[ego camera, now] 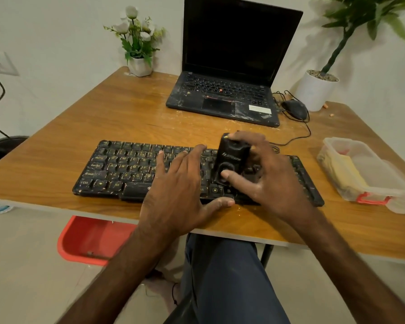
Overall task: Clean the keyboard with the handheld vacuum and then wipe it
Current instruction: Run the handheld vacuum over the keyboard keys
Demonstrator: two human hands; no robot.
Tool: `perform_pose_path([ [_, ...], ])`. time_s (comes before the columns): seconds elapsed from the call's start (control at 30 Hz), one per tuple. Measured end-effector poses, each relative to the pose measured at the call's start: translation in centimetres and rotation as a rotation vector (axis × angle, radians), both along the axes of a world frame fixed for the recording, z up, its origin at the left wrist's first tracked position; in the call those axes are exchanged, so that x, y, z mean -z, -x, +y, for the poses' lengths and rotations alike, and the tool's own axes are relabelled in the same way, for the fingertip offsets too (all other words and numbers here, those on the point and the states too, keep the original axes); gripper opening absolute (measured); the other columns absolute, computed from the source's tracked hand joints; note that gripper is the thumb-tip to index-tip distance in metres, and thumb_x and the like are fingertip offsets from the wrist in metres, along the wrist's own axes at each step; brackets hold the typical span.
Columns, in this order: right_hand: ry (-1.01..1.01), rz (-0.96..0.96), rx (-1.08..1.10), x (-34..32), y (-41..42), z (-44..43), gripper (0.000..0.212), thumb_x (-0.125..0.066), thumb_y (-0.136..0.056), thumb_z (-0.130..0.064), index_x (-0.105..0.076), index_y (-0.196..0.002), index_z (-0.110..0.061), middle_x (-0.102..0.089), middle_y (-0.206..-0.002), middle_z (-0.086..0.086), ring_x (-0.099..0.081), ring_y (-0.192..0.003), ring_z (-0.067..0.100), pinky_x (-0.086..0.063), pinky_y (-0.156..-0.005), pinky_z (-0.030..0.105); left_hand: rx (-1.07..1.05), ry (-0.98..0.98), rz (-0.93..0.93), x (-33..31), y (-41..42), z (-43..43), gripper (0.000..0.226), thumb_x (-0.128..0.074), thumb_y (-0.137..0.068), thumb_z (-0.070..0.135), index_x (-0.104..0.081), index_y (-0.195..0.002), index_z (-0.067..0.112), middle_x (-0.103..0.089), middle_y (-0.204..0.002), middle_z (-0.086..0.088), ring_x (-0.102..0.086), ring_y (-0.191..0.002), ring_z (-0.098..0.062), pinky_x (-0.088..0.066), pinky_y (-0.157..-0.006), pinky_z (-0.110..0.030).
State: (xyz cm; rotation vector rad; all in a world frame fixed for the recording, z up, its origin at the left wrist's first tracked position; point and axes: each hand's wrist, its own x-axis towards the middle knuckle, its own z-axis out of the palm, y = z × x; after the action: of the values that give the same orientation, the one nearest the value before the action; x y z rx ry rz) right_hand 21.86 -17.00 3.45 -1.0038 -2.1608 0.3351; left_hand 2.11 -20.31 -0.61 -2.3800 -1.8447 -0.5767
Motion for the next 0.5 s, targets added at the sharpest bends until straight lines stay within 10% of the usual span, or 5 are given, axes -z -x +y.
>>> perform_pose_path([
  [0.5, -0.001, 0.065, 0.072, -0.3, -0.2, 2.4, 0.058, -0.073, -0.087, -0.030, -0.040, -0.135, -0.029, -0.063, -0.115, -0.006, -0.068, -0.092, 0.008, -0.061, -0.065, 0.030, -0.008, 0.009, 0.002, -0.1, 0.0, 0.0, 0.115, -0.025, -0.077, 0.095, -0.014, -0.153, 0.009, -0.037, -0.157, -0.007, -0.039, -0.143, -0.022, -0.020, -0.119, -0.062],
])
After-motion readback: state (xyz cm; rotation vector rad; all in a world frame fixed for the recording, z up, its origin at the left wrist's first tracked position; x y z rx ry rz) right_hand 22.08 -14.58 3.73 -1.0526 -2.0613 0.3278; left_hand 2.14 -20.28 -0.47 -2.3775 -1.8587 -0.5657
